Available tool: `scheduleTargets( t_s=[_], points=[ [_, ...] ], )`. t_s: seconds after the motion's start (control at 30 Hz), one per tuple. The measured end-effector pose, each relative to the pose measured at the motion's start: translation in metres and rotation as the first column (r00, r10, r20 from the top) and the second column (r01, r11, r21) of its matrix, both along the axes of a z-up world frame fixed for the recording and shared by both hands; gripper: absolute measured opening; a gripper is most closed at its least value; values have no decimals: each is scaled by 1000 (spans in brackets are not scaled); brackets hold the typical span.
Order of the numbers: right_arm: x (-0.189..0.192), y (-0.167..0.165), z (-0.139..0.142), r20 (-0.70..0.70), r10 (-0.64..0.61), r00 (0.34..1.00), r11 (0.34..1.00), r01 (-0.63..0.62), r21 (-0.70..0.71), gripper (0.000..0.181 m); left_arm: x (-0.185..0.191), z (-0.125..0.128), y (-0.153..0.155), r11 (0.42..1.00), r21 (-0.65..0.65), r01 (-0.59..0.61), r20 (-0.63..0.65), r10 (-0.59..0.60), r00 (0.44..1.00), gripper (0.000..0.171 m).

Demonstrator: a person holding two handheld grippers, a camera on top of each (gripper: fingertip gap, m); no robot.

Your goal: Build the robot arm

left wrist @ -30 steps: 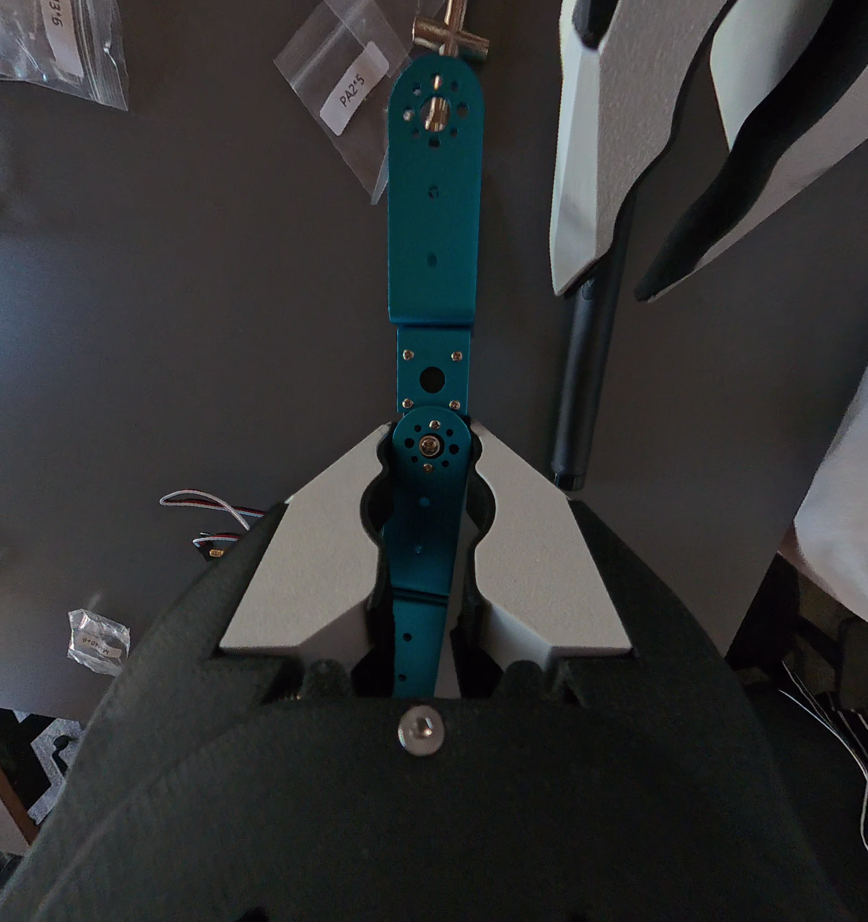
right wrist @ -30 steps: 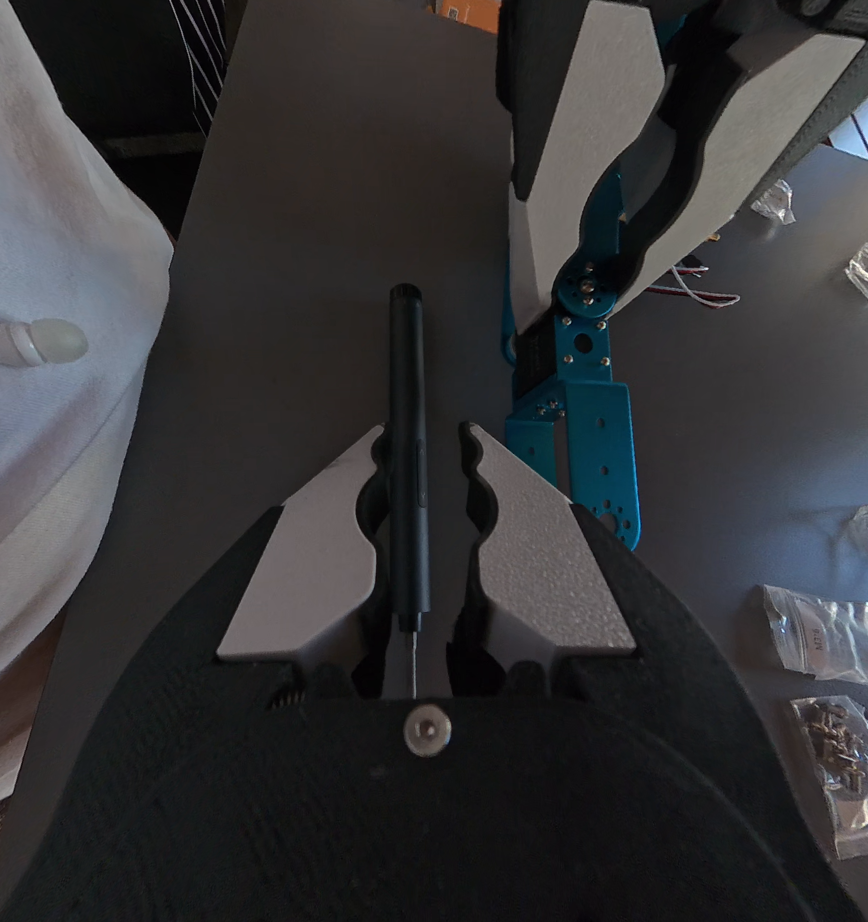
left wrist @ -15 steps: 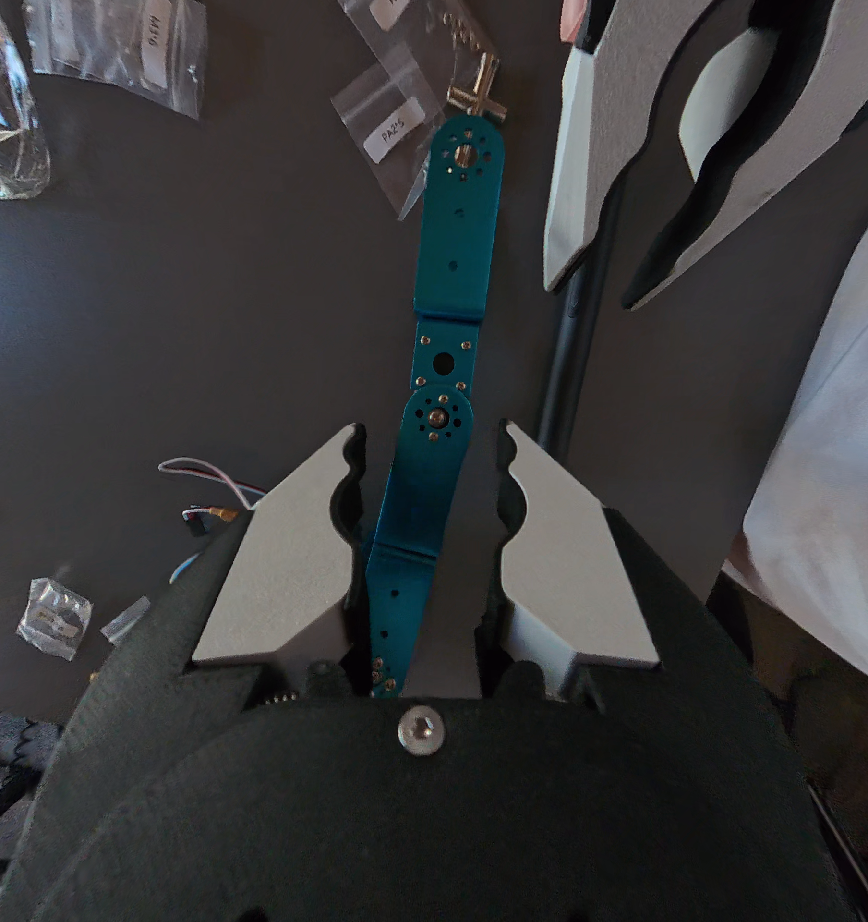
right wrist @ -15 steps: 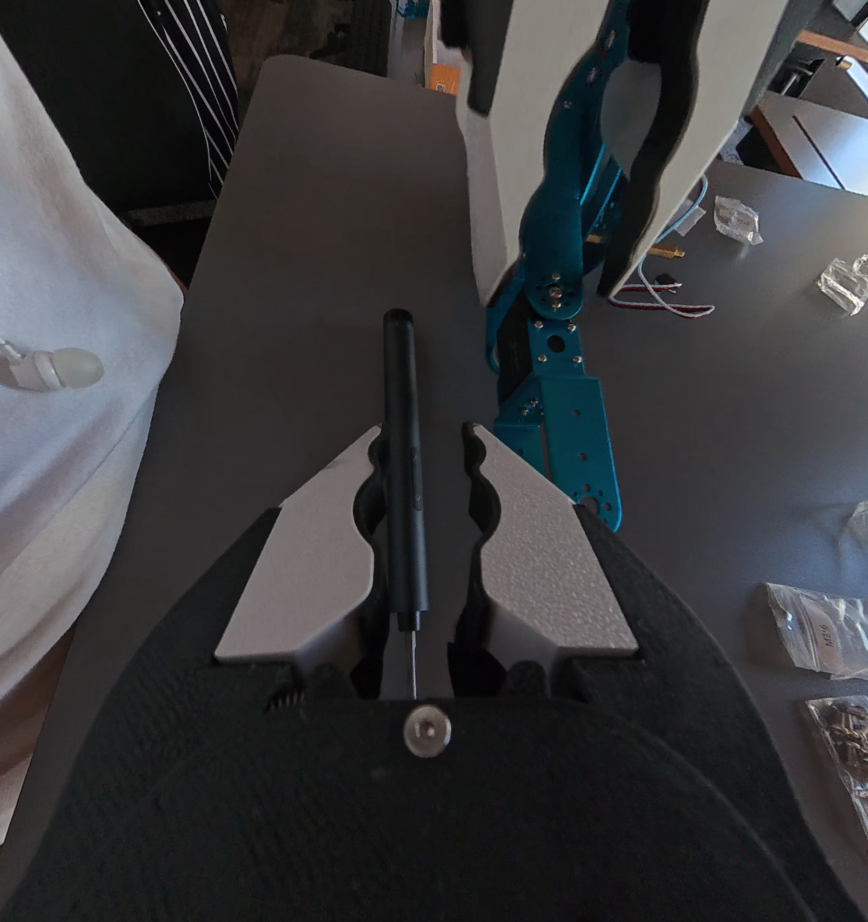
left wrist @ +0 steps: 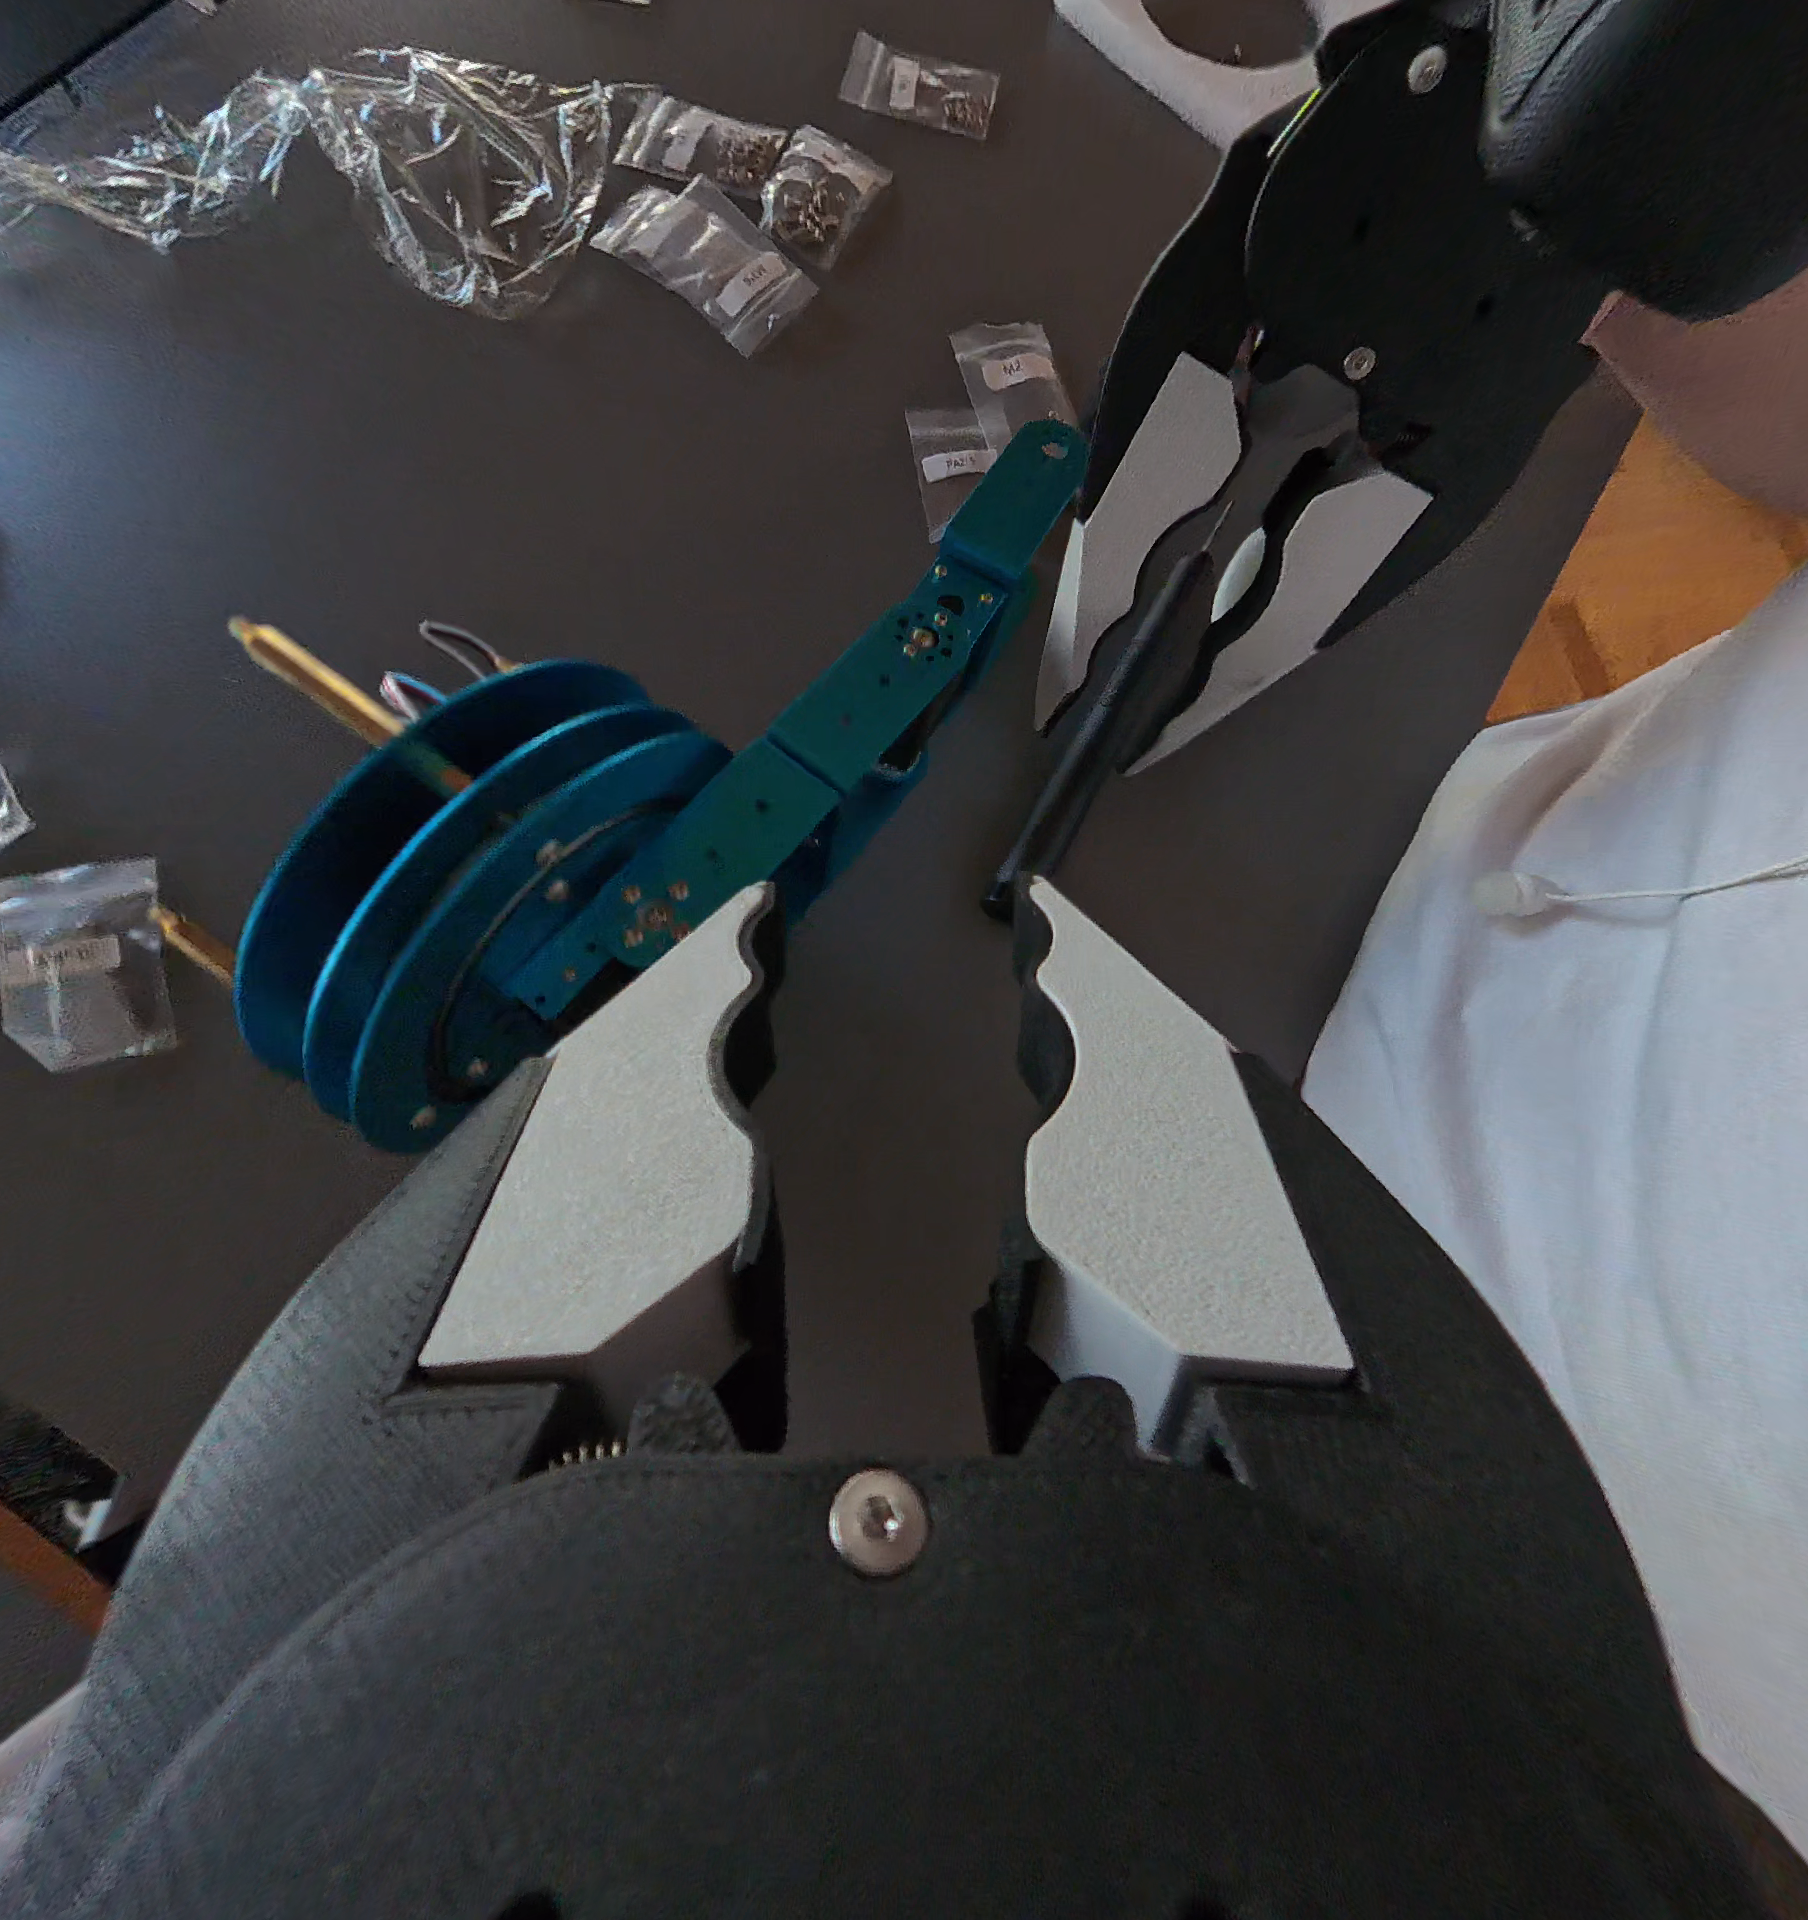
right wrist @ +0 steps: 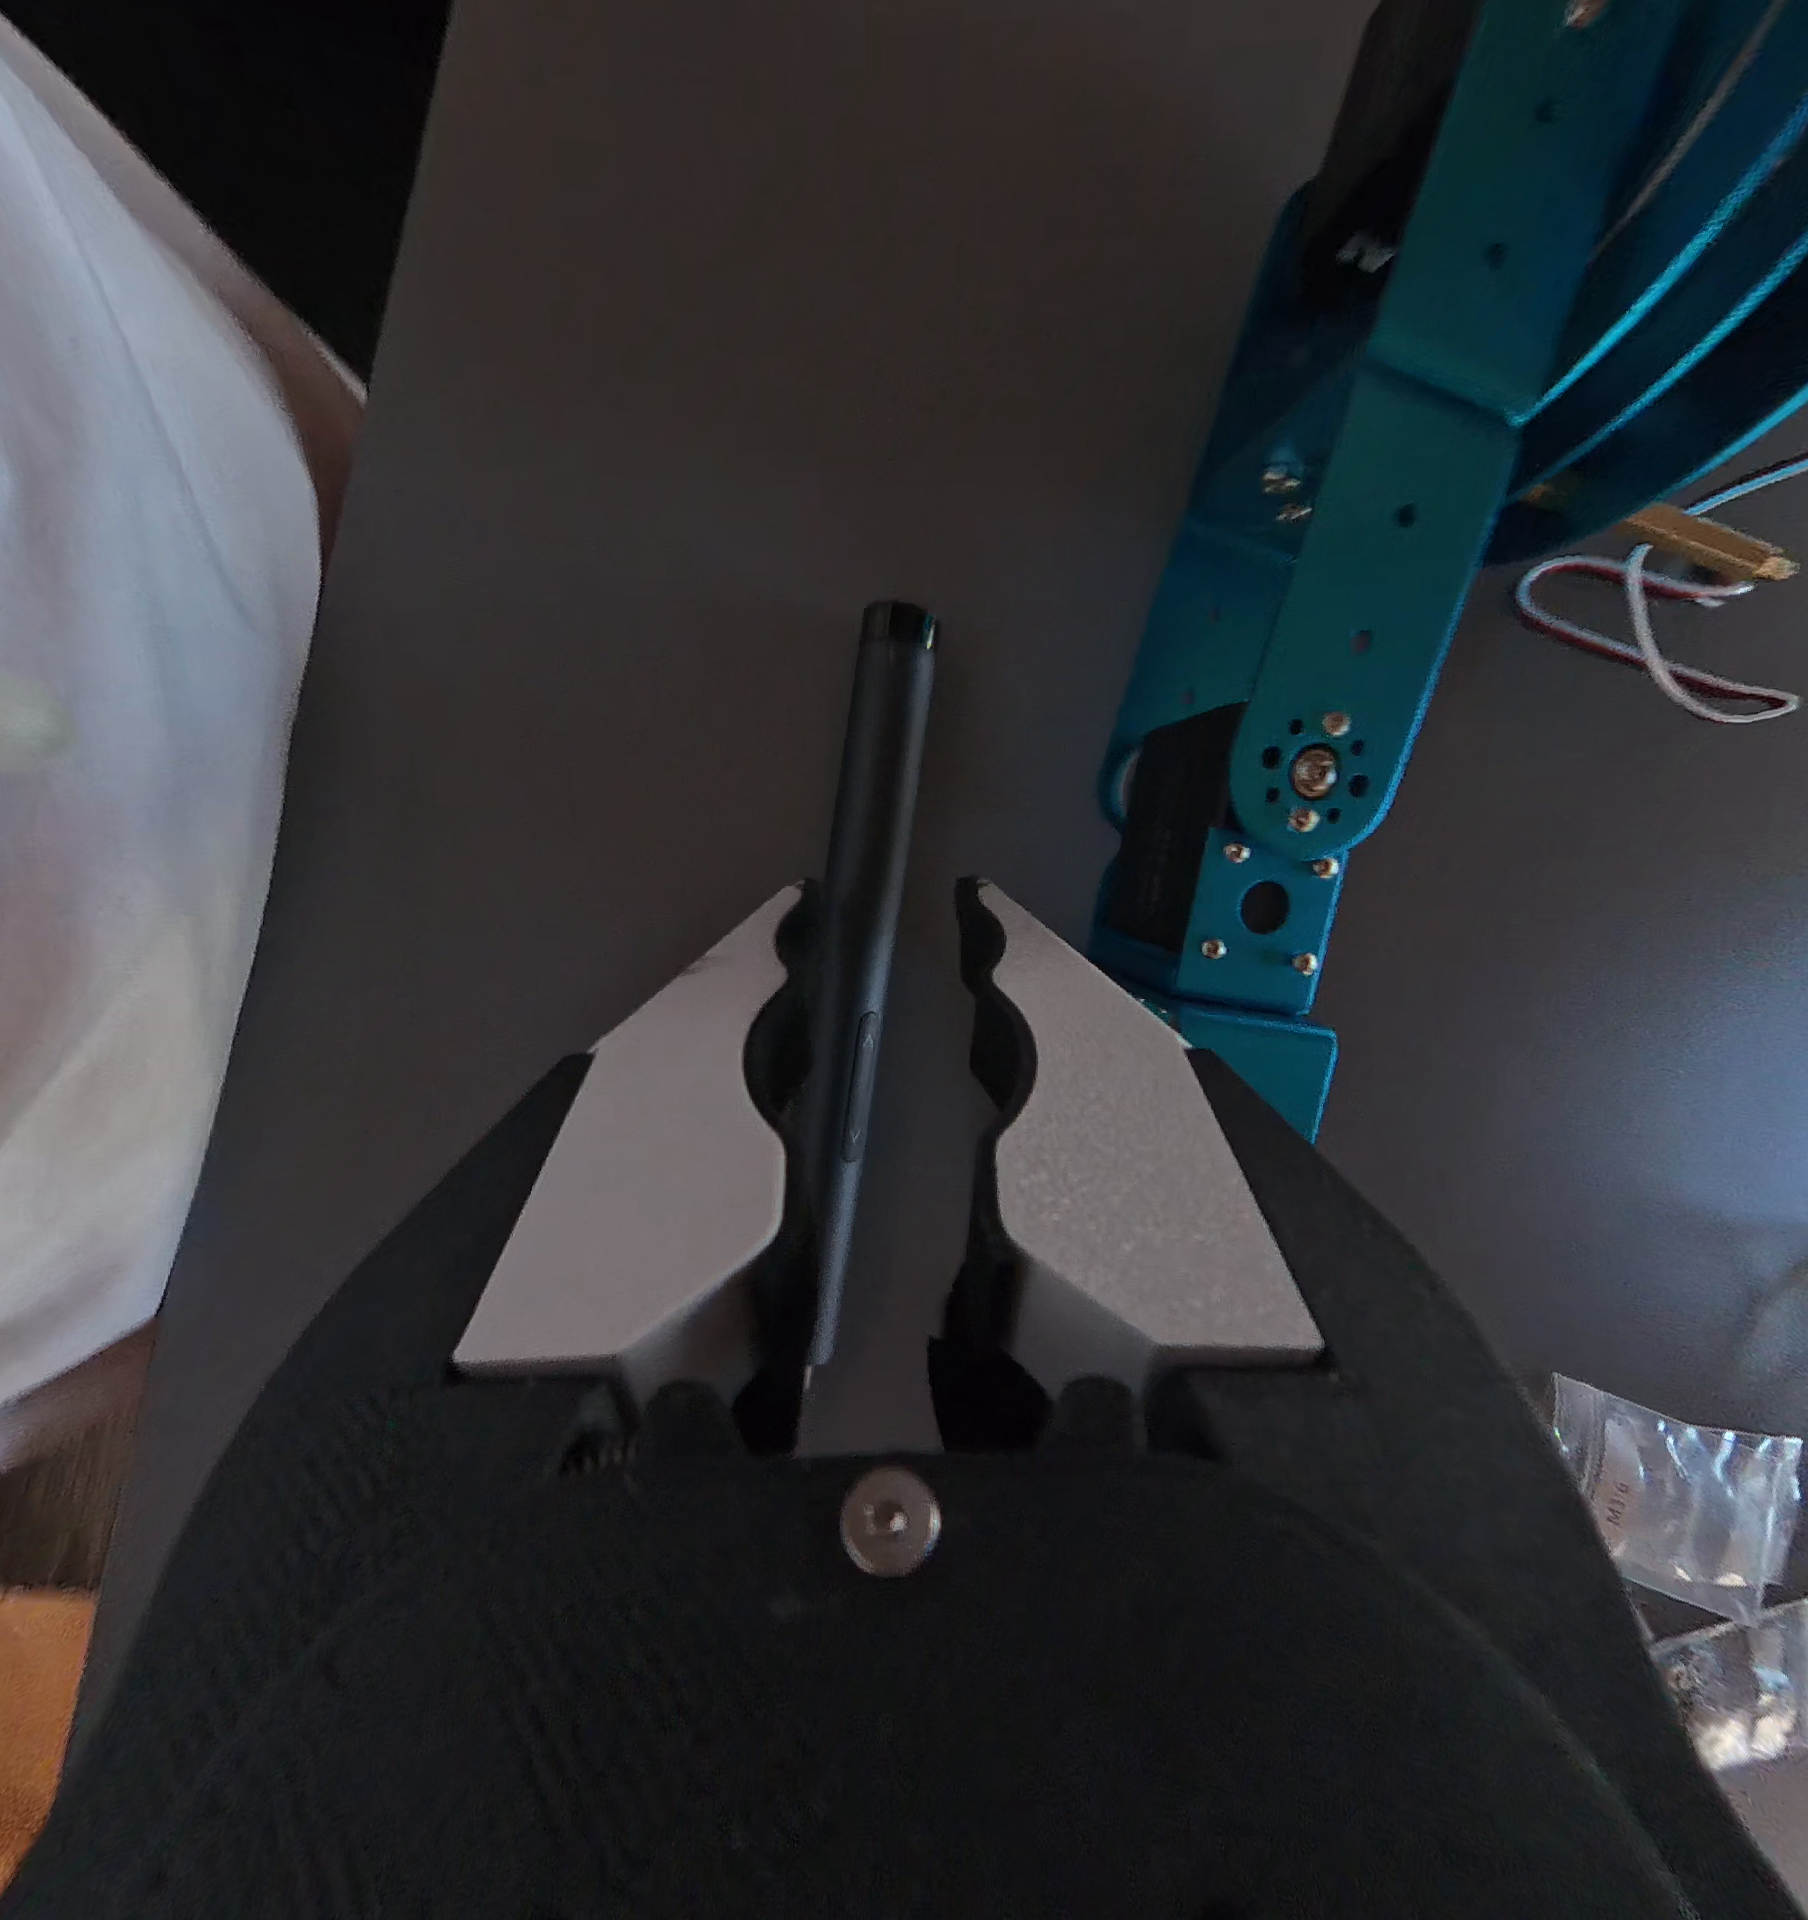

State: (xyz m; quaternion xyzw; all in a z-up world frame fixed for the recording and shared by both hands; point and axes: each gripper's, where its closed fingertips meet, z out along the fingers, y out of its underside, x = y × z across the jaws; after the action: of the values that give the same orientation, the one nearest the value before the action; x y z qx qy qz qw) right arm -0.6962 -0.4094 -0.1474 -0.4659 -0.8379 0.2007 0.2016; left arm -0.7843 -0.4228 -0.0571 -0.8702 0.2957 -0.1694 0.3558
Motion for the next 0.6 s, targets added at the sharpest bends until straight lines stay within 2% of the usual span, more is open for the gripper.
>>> scheduleTargets(
  t_s=[0.03,0.17,0.27,0.37,0.5,0.6],
  points=[
    [2,0,-3,43,9,999,1000,-10,10,22,-3,-1,-6,1000,3,-17,27,17,999,43],
    [7,0,-9,152,-15,988,1000,16,-2,23,-16,-7,-27,998,16,-55,102,53,993,40],
    [16,0,-20,262,-33,964,999,32,6,24,-20,-12,-35,998,11,-55,160,53,986,38],
    [16,-2,-22,309,-68,949,997,79,-25,18,-18,-17,-40,1000,1,-23,203,22,979,36],
    [19,-4,-18,254,-102,962,994,111,-22,17,-16,-24,-42,1000,14,8,209,-11,978,37],
    [19,-5,5,115,-179,977,972,194,-133,17,-9,-25,-46,999,39,28,241,-36,970,37]
  ],
)
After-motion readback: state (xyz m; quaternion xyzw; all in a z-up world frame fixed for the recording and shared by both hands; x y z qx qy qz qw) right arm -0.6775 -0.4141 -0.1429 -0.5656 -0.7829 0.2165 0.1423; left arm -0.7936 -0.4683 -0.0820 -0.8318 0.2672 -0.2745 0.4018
